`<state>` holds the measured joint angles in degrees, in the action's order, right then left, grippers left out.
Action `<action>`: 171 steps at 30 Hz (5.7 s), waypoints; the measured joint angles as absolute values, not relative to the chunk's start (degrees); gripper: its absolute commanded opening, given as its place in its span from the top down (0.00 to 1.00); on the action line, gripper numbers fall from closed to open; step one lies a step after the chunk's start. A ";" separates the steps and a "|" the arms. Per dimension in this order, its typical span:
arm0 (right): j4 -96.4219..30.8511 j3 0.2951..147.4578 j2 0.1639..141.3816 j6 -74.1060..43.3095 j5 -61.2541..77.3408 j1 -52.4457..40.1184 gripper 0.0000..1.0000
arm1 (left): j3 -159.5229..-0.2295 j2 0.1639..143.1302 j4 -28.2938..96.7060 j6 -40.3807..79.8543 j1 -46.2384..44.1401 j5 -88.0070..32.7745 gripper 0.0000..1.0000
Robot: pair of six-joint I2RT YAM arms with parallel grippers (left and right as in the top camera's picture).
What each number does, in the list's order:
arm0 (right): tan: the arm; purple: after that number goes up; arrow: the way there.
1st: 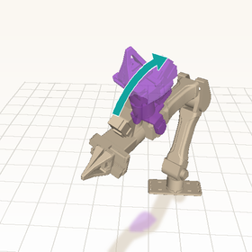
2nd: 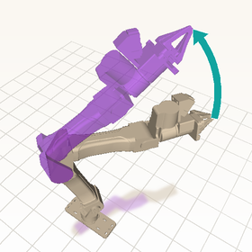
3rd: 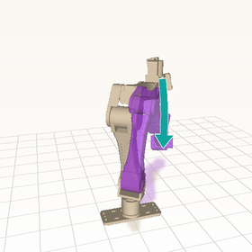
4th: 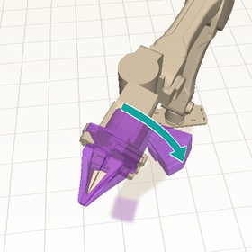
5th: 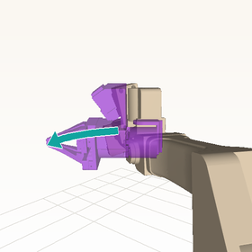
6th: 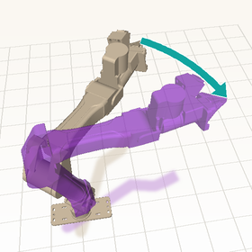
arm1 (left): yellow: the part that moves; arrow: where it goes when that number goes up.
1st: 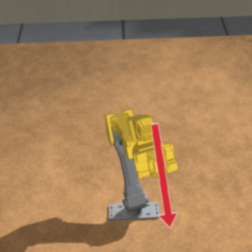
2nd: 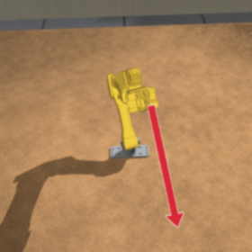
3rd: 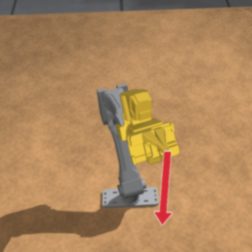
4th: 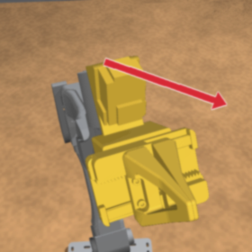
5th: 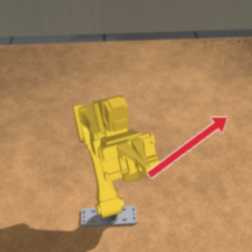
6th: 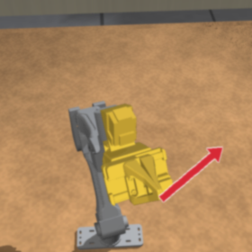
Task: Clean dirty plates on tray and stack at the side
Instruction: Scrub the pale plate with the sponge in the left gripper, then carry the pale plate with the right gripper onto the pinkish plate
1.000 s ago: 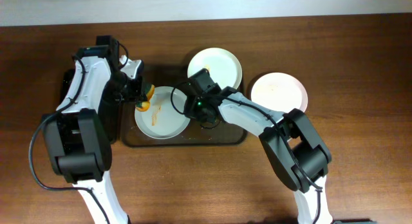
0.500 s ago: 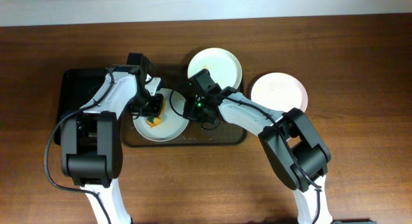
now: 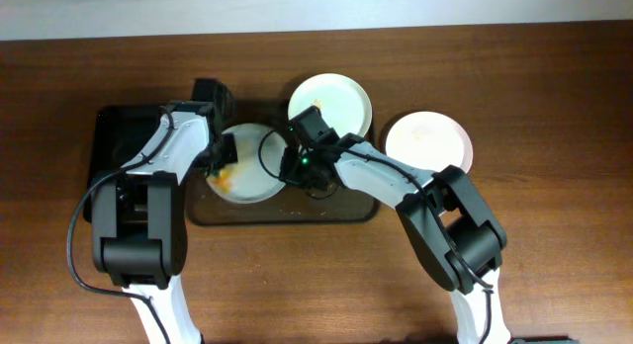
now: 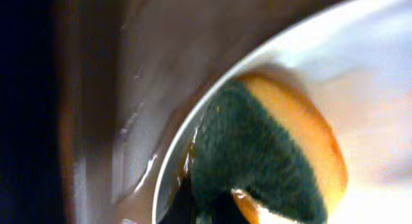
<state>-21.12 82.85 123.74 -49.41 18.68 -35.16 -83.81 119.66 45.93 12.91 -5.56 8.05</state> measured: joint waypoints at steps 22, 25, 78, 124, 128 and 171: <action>-21.61 83.09 123.76 -47.57 19.38 -34.72 0.96 | -83.29 120.53 62.13 -5.93 -4.19 -15.42 1.00; -21.30 83.09 123.83 -47.72 19.84 -35.20 0.96 | -83.46 119.81 60.60 4.05 -2.42 -6.33 0.99; -19.25 83.46 123.83 -45.08 21.69 -35.18 0.96 | -97.14 121.40 68.75 -4.21 -2.76 -8.23 0.99; -18.17 83.46 124.03 -45.52 21.52 -34.52 0.96 | -83.81 119.46 50.37 2.15 -2.26 1.04 0.99; -18.20 83.46 124.01 -45.04 21.54 -34.22 0.96 | -83.33 119.61 50.57 -9.76 -2.15 -15.92 1.00; -13.45 83.83 127.57 -53.60 25.50 -35.51 0.96 | -102.65 121.84 51.53 -2.68 -3.01 -26.46 0.99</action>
<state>-13.45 83.83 127.57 -53.60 25.50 -35.51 -102.65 121.84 51.53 -2.68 -3.01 -26.46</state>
